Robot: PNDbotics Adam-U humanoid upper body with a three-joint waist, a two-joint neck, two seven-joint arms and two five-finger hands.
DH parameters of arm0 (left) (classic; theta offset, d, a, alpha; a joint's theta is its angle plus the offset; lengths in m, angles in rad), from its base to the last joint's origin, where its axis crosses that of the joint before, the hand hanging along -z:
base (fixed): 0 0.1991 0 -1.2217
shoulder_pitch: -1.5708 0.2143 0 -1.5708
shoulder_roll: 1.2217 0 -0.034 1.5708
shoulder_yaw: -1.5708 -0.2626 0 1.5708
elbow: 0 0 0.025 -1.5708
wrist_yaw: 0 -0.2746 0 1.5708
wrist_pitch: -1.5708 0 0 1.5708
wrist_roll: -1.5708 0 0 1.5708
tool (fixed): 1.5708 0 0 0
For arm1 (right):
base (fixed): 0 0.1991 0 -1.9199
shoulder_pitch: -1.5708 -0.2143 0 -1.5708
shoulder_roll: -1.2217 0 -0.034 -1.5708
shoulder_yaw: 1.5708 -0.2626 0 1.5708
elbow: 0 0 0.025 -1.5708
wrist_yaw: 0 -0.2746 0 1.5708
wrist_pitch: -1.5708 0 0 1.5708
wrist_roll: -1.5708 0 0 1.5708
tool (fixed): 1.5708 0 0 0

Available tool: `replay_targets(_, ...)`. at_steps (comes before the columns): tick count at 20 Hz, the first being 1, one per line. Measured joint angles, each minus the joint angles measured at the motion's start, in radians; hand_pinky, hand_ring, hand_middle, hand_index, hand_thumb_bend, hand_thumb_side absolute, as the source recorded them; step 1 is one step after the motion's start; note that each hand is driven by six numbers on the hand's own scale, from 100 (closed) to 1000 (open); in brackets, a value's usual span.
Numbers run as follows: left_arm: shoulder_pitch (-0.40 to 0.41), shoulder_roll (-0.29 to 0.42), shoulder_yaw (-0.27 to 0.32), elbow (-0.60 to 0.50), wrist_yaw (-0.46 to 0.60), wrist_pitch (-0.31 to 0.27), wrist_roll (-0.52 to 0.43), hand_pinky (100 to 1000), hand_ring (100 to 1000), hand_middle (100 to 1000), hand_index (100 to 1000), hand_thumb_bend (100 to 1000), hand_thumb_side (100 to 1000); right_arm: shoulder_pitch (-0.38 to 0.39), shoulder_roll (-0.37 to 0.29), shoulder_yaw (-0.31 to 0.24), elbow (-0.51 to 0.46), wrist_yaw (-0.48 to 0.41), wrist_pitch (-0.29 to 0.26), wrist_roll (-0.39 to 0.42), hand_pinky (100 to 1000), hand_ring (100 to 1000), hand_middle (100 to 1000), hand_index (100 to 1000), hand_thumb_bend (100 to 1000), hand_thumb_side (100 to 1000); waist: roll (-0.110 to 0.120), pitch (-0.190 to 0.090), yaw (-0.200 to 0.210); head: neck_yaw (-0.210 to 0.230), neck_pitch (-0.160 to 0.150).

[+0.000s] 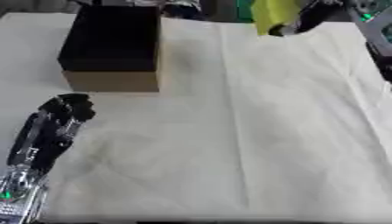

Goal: Pick up objects on the table and place them in the box.

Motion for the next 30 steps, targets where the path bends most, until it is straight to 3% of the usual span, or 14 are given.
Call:
replay_targets(4,-0.010,0.001,-0.012,0.000,0.000,-0.001,-0.013,676,604,589,712,457,569,-0.080,0.062,-0.003,0.043,0.012,-0.005,-0.005,792,759,394,560,367,100,-0.012,0.004,0.042,-0.022,-0.005)
replay_targets(12,-0.034,0.005,-0.035,0.000,0.000,-0.002,-0.038,677,604,588,711,458,570,-0.163,0.173,-0.005,0.101,0.030,-0.023,-0.015,786,757,398,568,369,100,-0.025,0.020,0.114,-0.076,-0.022)
replay_targets(20,-0.066,0.005,-0.061,0.000,0.002,-0.001,-0.065,677,603,587,710,459,570,-0.184,0.249,-0.002,0.132,0.047,-0.036,-0.009,784,757,408,581,374,100,-0.033,0.035,0.204,-0.139,-0.045)
replay_targets(30,-0.087,-0.002,-0.078,0.000,0.010,0.001,-0.085,678,603,586,709,461,572,-0.182,0.299,0.004,0.166,0.096,-0.046,-0.032,784,764,484,674,399,100,-0.042,0.050,0.256,-0.203,-0.066)
